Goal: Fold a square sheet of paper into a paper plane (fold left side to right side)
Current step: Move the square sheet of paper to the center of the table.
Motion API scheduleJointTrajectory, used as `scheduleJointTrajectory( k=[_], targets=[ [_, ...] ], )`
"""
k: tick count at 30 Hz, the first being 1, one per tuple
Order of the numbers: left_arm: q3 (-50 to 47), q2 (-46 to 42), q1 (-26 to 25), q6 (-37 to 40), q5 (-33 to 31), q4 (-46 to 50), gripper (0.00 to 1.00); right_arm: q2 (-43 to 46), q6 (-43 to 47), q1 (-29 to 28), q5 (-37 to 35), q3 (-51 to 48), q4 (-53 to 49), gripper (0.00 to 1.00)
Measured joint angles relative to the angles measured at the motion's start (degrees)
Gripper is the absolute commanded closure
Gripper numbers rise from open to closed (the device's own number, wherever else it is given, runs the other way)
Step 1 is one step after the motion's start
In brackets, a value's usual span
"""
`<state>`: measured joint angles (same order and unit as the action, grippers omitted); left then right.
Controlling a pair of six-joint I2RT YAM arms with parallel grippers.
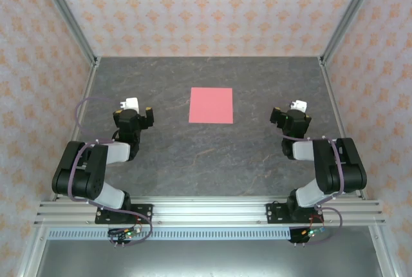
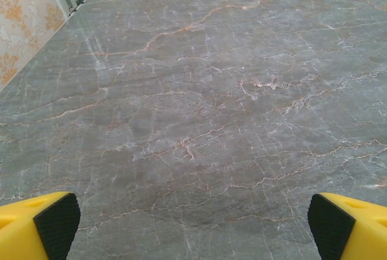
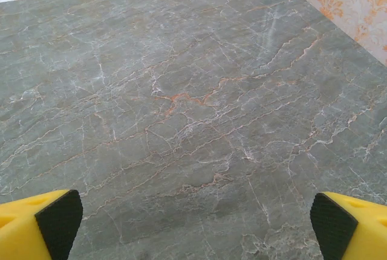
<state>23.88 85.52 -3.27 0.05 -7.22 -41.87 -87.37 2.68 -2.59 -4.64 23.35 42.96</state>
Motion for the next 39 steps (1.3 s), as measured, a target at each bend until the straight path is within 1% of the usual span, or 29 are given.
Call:
scheduleJointTrajectory(
  k=[23,26,29,32,34,36,39],
  targets=[
    [0.0,0.0,0.0,0.0,0.0,0.0,0.0,0.0,-0.02,0.0,0.0,0.0,0.0,0.0],
    [0.02,-0.17,0.0,-0.15,-0.59,0.31,0.0,0.66,-0.55,0.0,-1.38,0.0,-0.79,0.0],
    [0.11,-3.45,0.0,-0.24,-1.16,4.24,0.0,5.46,-1.33,0.0,-3.21,0.04,-4.76,0.0],
    [1.53,-9.97,0.0,-1.16,-1.4,10.51,0.0,12.92,-2.38,0.0,-4.17,0.66,-9.35,0.0],
    [3.56,-13.84,0.0,-3.08,-1.05,13.88,0.0,17.4,-3.8,0.0,-4.2,1.7,-12.5,0.0],
    [7.23,-16.39,-0.02,-6.51,0.5,18.45,0.0,21.51,-6.45,0.0,-4.15,3.28,-16.44,0.0],
    [16.15,-15.5,-1.25,-11.3,2.78,27.71,0.01,25.07,-10.95,0.0,-2.86,5.86,-22.29,0.0]
  ],
)
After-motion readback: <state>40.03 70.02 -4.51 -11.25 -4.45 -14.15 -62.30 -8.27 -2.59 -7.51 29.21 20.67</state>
